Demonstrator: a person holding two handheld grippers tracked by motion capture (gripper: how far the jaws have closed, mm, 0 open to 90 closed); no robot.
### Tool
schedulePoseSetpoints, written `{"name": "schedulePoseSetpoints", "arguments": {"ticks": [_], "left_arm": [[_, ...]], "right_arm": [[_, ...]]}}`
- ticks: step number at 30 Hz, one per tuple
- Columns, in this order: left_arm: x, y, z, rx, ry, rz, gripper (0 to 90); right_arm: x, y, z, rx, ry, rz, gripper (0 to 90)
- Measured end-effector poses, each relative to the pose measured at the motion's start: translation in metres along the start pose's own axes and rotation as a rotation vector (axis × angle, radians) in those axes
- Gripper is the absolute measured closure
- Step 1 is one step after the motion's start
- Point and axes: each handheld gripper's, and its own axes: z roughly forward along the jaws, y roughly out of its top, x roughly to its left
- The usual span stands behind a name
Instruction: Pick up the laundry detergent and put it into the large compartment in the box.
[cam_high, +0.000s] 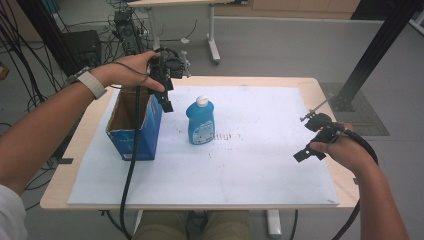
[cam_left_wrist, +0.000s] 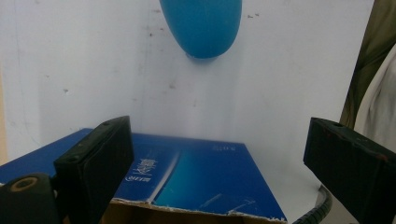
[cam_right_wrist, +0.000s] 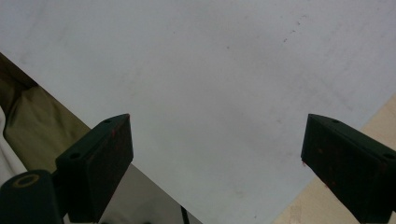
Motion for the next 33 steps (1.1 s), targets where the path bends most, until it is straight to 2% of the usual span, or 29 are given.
{"name": "schedulePoseSetpoints", "arguments": {"ticks": [8,17,25,33], "left_arm": [[-0.002,-0.002,-0.005,-0.011,0.001,-0.024,9.0],[-0.002,0.001,-0.007,0.000,0.007,-0.054,9.3],[-0.001,-0.002,-0.010,-0.016,-0.006,-0.070,9.4],[-0.002,-0.003,-0.015,-0.024,-0.011,-0.111,9.0]], "right_arm": [[0.002,-0.003,0.000,0.000,-0.003,0.002,9.0],[0.001,-0.002,-0.002,0.002,-0.007,0.005,9.1],[0.001,-0.001,-0.001,0.003,-0.008,0.006,9.2],[0.002,0.000,-0.001,0.002,-0.012,0.006,9.1]]}}
